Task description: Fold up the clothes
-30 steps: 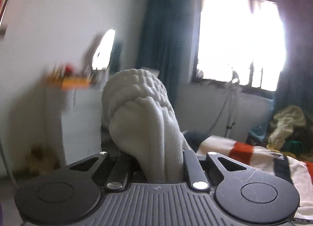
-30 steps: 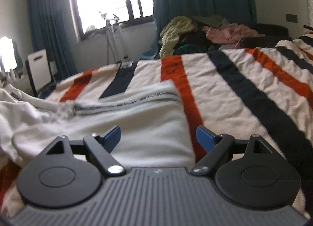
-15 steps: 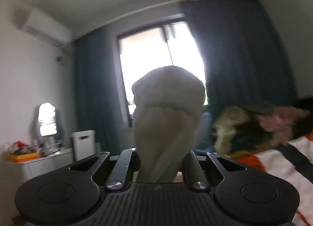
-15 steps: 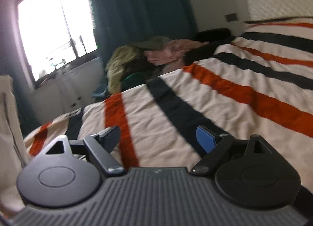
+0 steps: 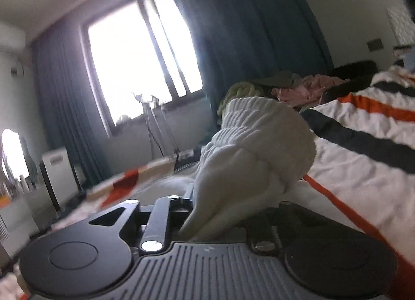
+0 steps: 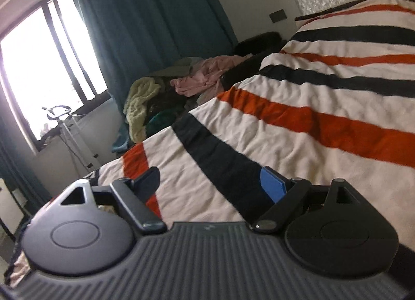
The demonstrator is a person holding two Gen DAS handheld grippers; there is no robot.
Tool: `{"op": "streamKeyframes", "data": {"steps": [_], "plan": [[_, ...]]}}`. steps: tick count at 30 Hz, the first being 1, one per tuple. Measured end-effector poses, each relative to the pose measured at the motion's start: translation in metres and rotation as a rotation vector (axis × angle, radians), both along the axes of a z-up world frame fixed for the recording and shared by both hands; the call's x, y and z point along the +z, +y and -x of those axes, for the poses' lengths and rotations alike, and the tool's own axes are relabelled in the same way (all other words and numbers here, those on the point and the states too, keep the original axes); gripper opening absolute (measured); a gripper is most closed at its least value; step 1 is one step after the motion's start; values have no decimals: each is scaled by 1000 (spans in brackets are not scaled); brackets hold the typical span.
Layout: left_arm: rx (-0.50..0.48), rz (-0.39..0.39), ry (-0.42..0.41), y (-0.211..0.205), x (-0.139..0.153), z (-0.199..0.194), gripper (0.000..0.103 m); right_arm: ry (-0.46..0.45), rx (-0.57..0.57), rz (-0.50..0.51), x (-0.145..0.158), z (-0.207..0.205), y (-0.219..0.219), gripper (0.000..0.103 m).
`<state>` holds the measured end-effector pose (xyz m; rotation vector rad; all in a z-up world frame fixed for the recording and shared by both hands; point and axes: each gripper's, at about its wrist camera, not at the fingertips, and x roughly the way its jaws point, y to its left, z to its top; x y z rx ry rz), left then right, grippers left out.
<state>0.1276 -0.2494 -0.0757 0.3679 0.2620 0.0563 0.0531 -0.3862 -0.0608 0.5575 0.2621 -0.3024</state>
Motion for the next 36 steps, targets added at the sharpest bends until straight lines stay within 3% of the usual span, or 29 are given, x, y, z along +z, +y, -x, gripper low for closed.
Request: {"op": "streamKeyframes", "data": {"steps": [4,6,12,16,20,24,28,32,36], "plan": [[-35,40,136,29,15,-12,77,-27,41,-33,1,2,3,86],[-67,58,188,44,20,0,82,-31,54,-32,2,2,6,86],[-109,87,245,81,50,15,88,-24,110,-23,3,0,16,86],[-112,188,235,110,75,49,90,-7,129,55,6,0,32,86],[-113,259,170,146,98,80,95,-2,163,62,3,-3,42,86],[-97,242,90,165,106,88,96,4,200,13,-5,-9,47,86],[-68,211,-10,180,95,86,99,26,206,-47,-14,-14,49,85],[3,213,44,191,80,60,99,34,211,-72,-21,-18,52,85],[111,318,210,213,61,34,99,35,217,-95,-24,-19,53,85]]}}
